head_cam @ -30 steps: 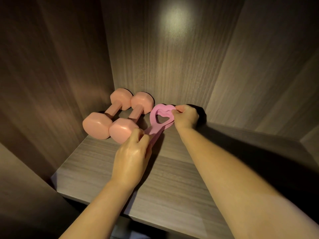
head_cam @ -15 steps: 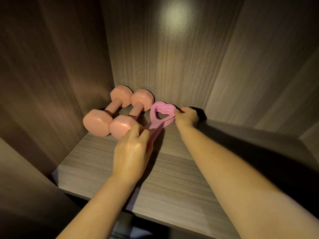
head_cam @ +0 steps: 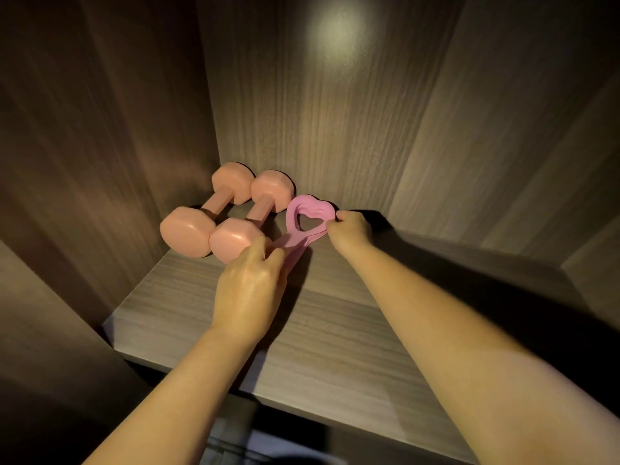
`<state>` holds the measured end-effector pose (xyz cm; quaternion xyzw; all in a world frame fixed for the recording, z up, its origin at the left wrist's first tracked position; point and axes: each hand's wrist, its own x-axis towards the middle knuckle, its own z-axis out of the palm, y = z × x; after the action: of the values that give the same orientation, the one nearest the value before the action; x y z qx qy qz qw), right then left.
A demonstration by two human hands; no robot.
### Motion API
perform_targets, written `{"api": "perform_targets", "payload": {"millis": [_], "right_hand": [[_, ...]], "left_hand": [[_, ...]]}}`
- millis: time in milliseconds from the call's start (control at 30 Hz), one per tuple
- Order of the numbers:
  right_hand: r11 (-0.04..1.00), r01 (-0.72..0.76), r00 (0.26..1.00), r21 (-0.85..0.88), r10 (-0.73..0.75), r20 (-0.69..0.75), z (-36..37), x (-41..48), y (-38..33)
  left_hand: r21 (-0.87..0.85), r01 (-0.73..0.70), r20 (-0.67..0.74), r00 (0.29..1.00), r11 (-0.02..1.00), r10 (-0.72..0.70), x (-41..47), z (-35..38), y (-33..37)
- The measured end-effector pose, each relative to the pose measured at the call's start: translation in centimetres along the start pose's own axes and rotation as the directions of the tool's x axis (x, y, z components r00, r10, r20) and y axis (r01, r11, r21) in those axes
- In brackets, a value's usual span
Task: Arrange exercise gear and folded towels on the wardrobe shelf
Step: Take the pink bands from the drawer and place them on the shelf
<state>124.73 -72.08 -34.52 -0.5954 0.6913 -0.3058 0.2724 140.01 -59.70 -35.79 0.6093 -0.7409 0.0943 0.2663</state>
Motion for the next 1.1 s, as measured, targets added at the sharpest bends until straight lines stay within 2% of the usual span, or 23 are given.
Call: {"api": "perform_targets", "payload": {"millis": [100,200,333,433,500,633,833,967,1100], "right_hand": [[0.953,0.107,0.993,-0.283,-0.09,0.073,-1.2,-2.0,0.2],[0.791,0.198,0.972,-0.579,-0.081,0.221,-3.2,-4.6,0.5],[0.701,0.231,0.951,-0.675,-0.016,0.309,-6.7,-8.6,0.4],[0.658,0.26,0.949,-0.706,-0.04,0.312,-9.8,-12.6,0.2],[0.666,0.26,0.943,-0.7,-0.018,0.332,-11.9,-15.6,0.0],[0.684,0.265,0.928,-0.68,0.011,0.373,-16.5,-22.9,-0.3],[0.715,0.307,0.933,-0.628,-0.095,0.348,-21.2,-35.9,1.0],[0.682,0.369,0.926,-0.631,-0.212,0.312,-23.3,-40.8,2.4],[0.682,0.394,0.918,-0.616,-0.262,0.297,-24.4,-41.4,2.7]], "left_hand": [[0.083,0.049,0.14,0.988,0.995,-0.06,0.1,-1.0,0.8],[0.173,0.089,0.319,0.937,0.981,-0.141,0.7,-2.4,1.8],[0.17,0.142,0.547,0.81,0.975,-0.213,1.1,-5.1,3.3],[0.176,0.171,0.604,0.759,0.969,-0.244,-0.1,-8.0,4.8],[0.177,0.187,0.596,0.761,0.966,-0.257,-1.4,-10.2,6.0],[0.146,0.149,0.546,0.812,0.978,-0.205,-5.3,-15.3,9.0],[0.091,0.011,0.379,0.924,0.996,-0.045,-14.4,-20.7,13.7],[0.043,-0.021,0.313,0.95,0.999,0.006,-18.8,-22.0,15.3],[-0.012,-0.02,0.3,0.954,1.0,0.023,-18.9,-22.2,16.3]]}}
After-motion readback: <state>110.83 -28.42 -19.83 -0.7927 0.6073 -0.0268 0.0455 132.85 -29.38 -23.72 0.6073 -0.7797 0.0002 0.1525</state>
